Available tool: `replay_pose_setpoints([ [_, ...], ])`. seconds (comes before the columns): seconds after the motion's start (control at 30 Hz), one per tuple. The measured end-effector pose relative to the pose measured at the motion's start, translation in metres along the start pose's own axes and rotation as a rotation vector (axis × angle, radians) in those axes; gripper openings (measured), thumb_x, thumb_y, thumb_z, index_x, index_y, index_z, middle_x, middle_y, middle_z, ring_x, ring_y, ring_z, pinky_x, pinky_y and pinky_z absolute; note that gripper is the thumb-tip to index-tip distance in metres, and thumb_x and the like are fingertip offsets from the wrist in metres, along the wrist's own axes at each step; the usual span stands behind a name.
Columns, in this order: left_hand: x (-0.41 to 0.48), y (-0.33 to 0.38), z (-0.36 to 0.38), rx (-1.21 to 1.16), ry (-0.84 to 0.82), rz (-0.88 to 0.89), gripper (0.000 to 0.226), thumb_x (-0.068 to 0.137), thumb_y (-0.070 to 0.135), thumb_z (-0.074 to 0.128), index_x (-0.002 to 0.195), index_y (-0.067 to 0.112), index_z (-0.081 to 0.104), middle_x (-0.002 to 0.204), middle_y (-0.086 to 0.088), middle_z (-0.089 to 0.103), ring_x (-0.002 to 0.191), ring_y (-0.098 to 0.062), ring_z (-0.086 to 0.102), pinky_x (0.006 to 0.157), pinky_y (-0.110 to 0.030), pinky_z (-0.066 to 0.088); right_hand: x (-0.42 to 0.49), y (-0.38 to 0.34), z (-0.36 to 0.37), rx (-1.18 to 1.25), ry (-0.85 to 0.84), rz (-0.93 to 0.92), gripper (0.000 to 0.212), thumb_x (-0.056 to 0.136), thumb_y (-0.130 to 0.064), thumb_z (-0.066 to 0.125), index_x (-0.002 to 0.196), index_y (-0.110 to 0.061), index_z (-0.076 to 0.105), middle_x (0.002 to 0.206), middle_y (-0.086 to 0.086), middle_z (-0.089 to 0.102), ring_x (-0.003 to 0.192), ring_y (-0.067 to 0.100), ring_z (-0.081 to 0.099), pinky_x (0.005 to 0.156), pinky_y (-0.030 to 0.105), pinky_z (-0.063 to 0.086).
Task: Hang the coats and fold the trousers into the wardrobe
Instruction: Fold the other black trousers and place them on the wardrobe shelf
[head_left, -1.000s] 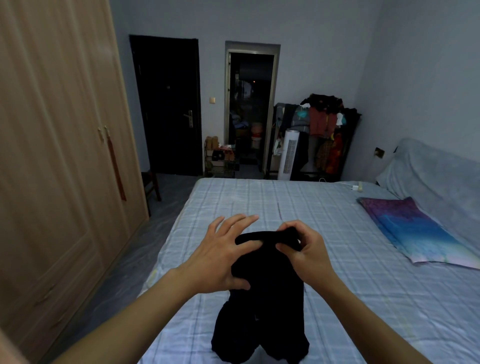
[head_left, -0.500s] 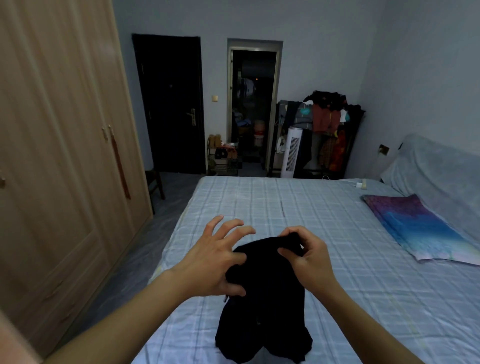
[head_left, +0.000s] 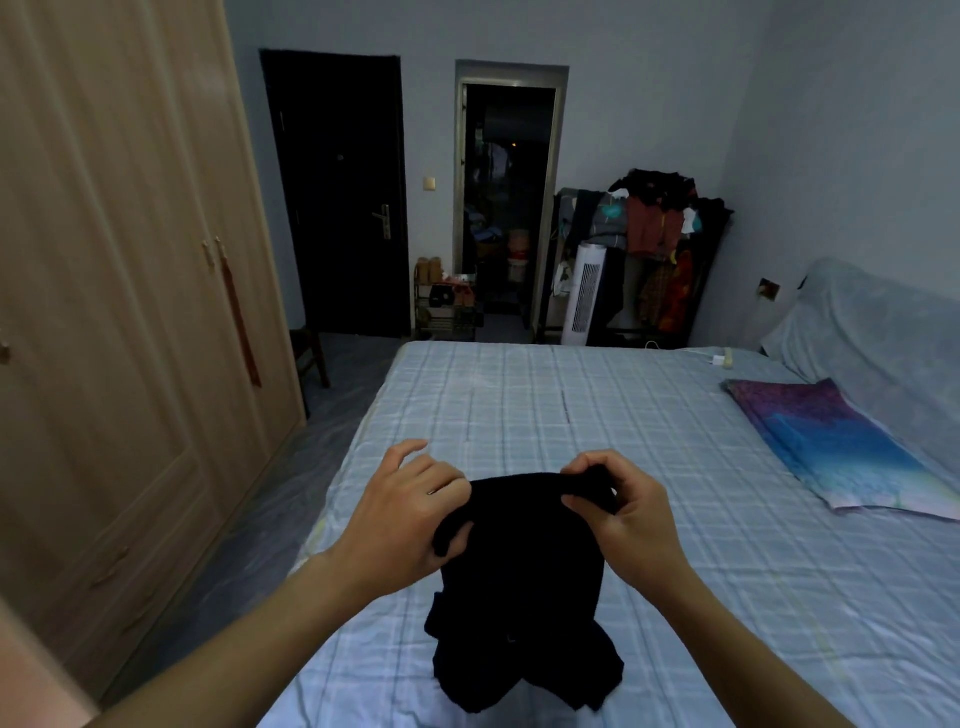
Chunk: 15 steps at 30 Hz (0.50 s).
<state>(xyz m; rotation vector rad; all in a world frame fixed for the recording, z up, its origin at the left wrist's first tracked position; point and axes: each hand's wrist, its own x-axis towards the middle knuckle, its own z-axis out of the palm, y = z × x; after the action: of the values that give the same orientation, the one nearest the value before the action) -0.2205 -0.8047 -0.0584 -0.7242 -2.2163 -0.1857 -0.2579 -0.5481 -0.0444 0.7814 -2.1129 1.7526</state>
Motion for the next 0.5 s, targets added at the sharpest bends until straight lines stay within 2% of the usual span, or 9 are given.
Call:
replay_pose_setpoints([
  [0.13, 0.003, -0.003, -0.008, -0.069, -0.007, -0.037, 0.029, 0.08, 0.022, 0.071, 0.097, 0.024, 0.048, 0.083, 0.009, 0.058, 0.074, -0.011, 0.054, 0.098, -0.042, 0.042, 0.001, -0.003, 0.001, -0.018, 0.024, 0.014, 0.031, 0.078, 0.015, 0.07, 0.091, -0.013, 0.067, 0.088, -0.004, 0.07, 0.088, 0.017, 0.069, 0.078, 0.019, 0.052],
  [0.23, 0.006, -0.007, -0.012, -0.168, -0.132, -0.166, 0.047, 0.078, 0.022, 0.075, 0.119, 0.023, 0.053, 0.095, 0.012, 0.062, 0.084, -0.01, 0.06, 0.093, -0.035, 0.042, 0.003, -0.008, 0.004, -0.037, 0.028, 0.008, 0.03, 0.078, 0.015, 0.069, 0.091, -0.013, 0.067, 0.088, -0.003, 0.07, 0.088, 0.016, 0.068, 0.079, 0.018, 0.052],
  [0.27, 0.006, -0.009, -0.011, -0.171, -0.182, -0.199, 0.05, 0.076, 0.023, 0.076, 0.121, 0.024, 0.054, 0.099, 0.012, 0.062, 0.087, -0.011, 0.061, 0.09, -0.034, 0.043, 0.003, -0.01, 0.006, -0.043, 0.028, 0.006, 0.03, 0.079, 0.015, 0.069, 0.091, -0.012, 0.067, 0.088, -0.003, 0.07, 0.088, 0.015, 0.068, 0.079, 0.018, 0.051],
  [0.33, 0.005, -0.012, -0.006, -0.158, -0.249, -0.231, 0.043, 0.072, 0.027, 0.074, 0.112, 0.028, 0.058, 0.099, 0.013, 0.061, 0.088, -0.013, 0.06, 0.083, -0.036, 0.044, 0.003, -0.013, 0.011, -0.051, 0.033, 0.009, 0.029, 0.079, 0.015, 0.068, 0.09, -0.011, 0.067, 0.087, -0.002, 0.07, 0.088, 0.016, 0.068, 0.079, 0.018, 0.051],
  [0.5, 0.0, -0.014, 0.001, -0.13, -0.283, -0.225, 0.027, 0.066, 0.033, 0.068, 0.091, 0.028, 0.059, 0.078, 0.013, 0.061, 0.078, -0.015, 0.055, 0.073, -0.034, 0.036, 0.0, -0.016, 0.016, -0.09, 0.04, 0.019, 0.028, 0.079, 0.015, 0.068, 0.09, -0.011, 0.067, 0.087, -0.002, 0.07, 0.088, 0.017, 0.068, 0.079, 0.021, 0.051],
])
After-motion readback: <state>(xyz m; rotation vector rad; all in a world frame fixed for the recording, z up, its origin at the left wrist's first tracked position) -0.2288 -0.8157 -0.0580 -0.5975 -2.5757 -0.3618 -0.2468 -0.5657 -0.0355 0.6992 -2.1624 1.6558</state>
